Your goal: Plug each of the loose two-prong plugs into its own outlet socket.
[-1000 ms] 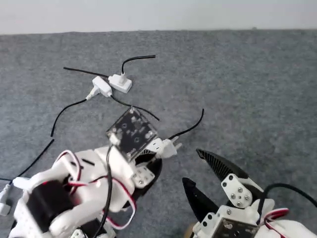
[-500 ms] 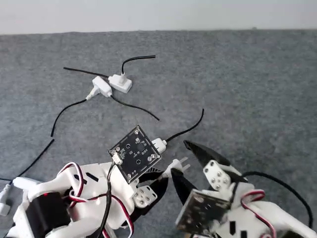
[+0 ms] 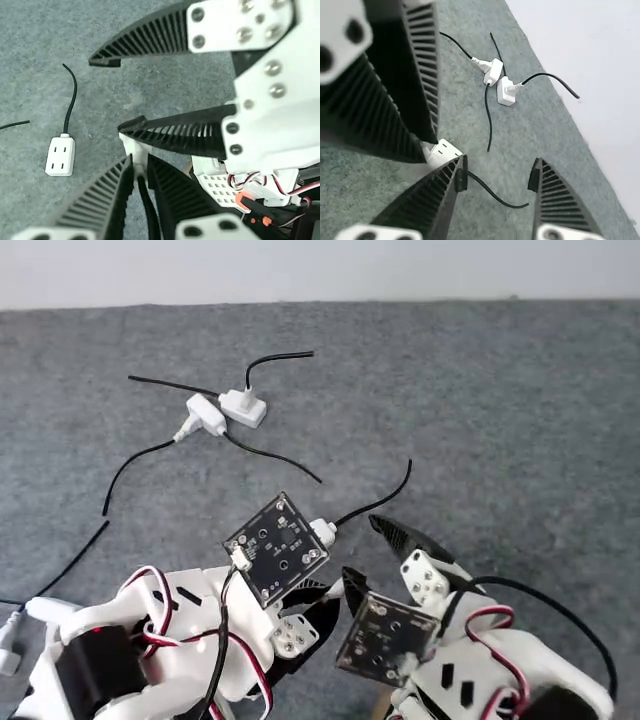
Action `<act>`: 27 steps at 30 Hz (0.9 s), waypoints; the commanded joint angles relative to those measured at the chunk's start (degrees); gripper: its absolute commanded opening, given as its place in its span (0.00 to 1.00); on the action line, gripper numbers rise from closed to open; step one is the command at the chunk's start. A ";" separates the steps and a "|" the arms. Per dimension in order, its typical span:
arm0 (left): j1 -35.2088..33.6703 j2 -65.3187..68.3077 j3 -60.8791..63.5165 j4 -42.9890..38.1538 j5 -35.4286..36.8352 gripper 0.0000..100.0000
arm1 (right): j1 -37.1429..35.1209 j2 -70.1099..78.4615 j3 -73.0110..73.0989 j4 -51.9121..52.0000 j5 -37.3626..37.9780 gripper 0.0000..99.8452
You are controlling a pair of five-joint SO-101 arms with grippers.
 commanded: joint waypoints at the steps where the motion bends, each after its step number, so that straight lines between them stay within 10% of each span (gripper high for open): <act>1: 0.18 -0.62 -3.12 1.76 0.79 0.01 | 0.75 1.45 2.29 -2.15 0.44 0.21; 16: -0.18 -0.26 3.65 0.09 -0.09 0.01 | 0.84 -9.36 -4.92 5.49 -4.13 0.21; 27: -18.81 8.97 4.09 -4.31 -4.92 0.01 | 10.77 -1.36 -5.89 2.07 -10.11 0.21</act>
